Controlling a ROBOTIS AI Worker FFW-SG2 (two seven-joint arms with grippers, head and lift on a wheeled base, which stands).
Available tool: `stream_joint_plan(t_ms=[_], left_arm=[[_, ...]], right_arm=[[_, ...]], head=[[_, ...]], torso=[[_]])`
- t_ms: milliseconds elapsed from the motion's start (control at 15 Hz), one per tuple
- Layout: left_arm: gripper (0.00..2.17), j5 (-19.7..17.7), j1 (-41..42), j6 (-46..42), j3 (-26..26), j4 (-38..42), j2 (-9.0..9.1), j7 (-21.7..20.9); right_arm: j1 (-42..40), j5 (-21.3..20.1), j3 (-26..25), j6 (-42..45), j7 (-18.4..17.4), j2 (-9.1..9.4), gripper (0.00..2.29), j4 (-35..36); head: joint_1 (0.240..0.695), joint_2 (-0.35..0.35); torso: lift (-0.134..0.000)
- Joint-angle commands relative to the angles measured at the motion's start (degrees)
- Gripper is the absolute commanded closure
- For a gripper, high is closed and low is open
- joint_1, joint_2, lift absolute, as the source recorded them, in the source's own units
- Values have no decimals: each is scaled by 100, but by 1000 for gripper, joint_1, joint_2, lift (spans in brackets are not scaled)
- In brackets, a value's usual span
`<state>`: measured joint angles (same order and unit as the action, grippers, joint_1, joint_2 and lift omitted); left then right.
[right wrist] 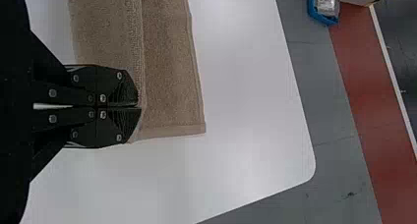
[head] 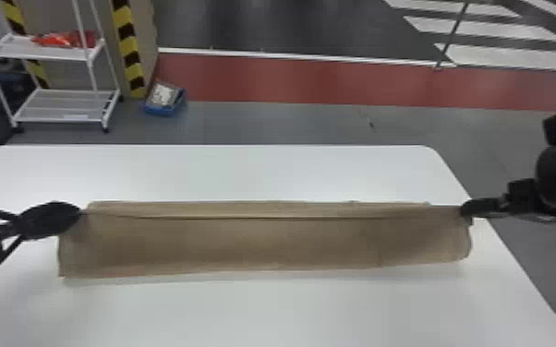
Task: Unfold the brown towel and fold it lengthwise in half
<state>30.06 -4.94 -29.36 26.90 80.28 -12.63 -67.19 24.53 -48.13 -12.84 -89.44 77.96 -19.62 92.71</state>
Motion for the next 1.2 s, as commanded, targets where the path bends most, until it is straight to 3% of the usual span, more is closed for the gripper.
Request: stream_joint_plan(t_ms=[0, 600, 867, 933, 1067, 1133], left_arm=[[1713, 114, -209, 102, -141, -205, -11, 22], [1713, 290, -314, 331, -282, -293, -64, 197], [1690, 290, -323, 331, -317, -284, -2, 347], [1565, 281, -314, 313, -326, -276, 7, 426], [-2, 158, -200, 313, -317, -241, 24, 786], [-2, 132, -174, 313, -335, -223, 42, 918]], right_arm=[[175, -126, 80, -64, 37, 19, 1501, -333], [764, -179, 54, 580, 37, 98, 1501, -895], [949, -337, 291, 879, 37, 283, 1406, -1220], [949, -416, 326, 1002, 37, 380, 1190, -1229], [896, -592, 335, 1143, 37, 538, 22, -1238], [861, -609, 379, 1125, 37, 555, -2, -1247]], head=[[695, -131], [695, -138], [695, -119], [695, -115], [695, -107], [695, -103]], torso=[[-119], [-119], [-119], [-119], [-119], [-119]])
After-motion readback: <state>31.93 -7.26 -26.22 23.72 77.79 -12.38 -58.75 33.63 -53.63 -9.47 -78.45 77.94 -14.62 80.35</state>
